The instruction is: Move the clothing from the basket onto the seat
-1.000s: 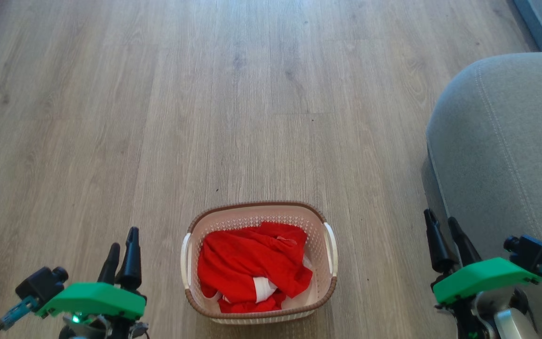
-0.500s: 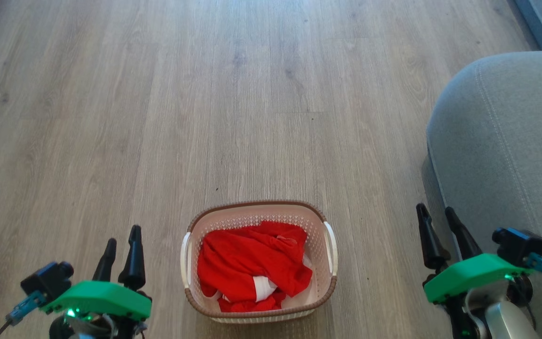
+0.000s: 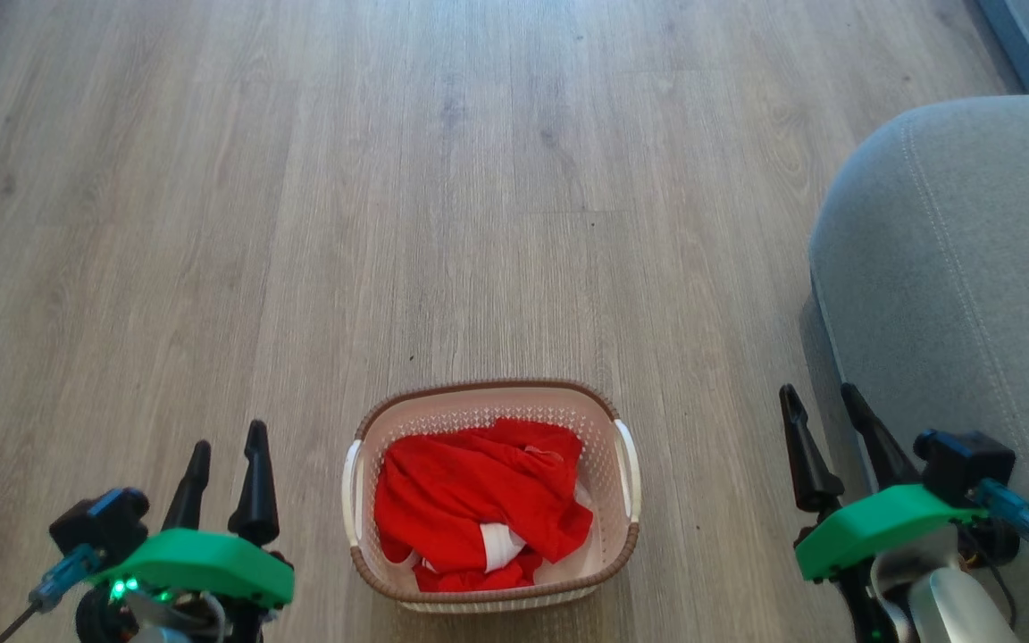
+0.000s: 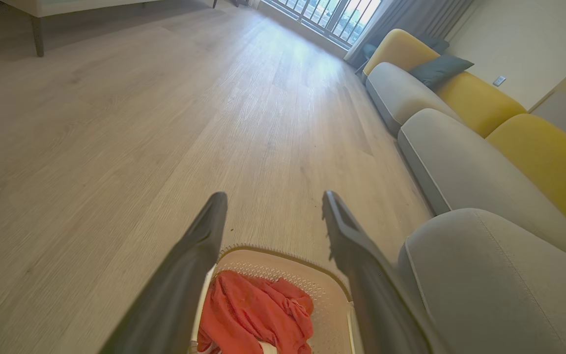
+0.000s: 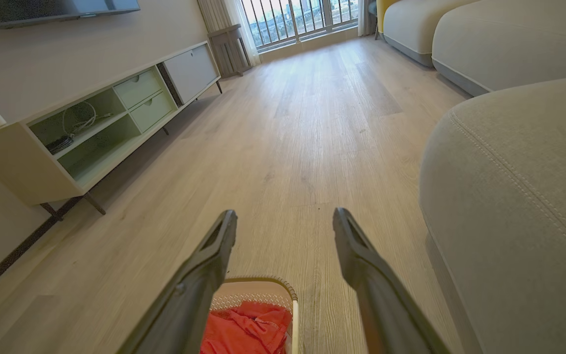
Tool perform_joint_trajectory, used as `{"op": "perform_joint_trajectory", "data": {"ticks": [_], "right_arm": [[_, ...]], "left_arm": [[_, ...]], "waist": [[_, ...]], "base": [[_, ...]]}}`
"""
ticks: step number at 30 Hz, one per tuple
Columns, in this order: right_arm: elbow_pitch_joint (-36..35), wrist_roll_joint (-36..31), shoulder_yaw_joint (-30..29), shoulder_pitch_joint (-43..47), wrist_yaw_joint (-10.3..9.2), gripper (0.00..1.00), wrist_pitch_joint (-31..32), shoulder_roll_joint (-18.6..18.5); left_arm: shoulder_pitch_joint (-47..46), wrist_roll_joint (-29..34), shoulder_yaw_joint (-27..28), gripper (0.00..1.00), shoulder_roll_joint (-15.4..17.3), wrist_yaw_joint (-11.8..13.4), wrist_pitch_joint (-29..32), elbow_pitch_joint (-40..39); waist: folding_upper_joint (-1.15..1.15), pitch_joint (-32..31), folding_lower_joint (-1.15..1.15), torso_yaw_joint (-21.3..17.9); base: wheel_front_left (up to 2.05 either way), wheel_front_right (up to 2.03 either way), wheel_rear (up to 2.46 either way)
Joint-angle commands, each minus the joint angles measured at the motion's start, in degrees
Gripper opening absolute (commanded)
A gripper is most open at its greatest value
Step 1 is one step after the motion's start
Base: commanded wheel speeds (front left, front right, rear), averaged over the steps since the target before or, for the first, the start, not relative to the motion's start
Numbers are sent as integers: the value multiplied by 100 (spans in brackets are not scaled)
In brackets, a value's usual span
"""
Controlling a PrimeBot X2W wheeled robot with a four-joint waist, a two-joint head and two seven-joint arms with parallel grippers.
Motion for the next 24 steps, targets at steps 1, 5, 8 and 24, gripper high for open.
{"op": "perform_joint_trajectory", "data": {"ticks": [1,5,8,24], "right_arm": [[-227,-201,117,-330,-1,100,-92,-107],[-242,-480,132,-334,-1,100,-160,-112],[-253,-692,148,-332,-1,100,-211,-108],[-244,-1685,156,-382,-1,100,-466,-94]], "left_arm": [[-227,187,107,100,69,35,-89,-228],[-227,439,96,100,71,53,-157,-245],[-224,644,89,100,73,67,-207,-260],[-203,1516,60,100,80,85,-458,-268]], "waist": [[0,-3,0,1],[0,-3,0,6],[0,-3,0,9],[0,12,0,-11]], "base": [[0,0,0],[0,0,0],[0,0,0],[0,0,0]]}}
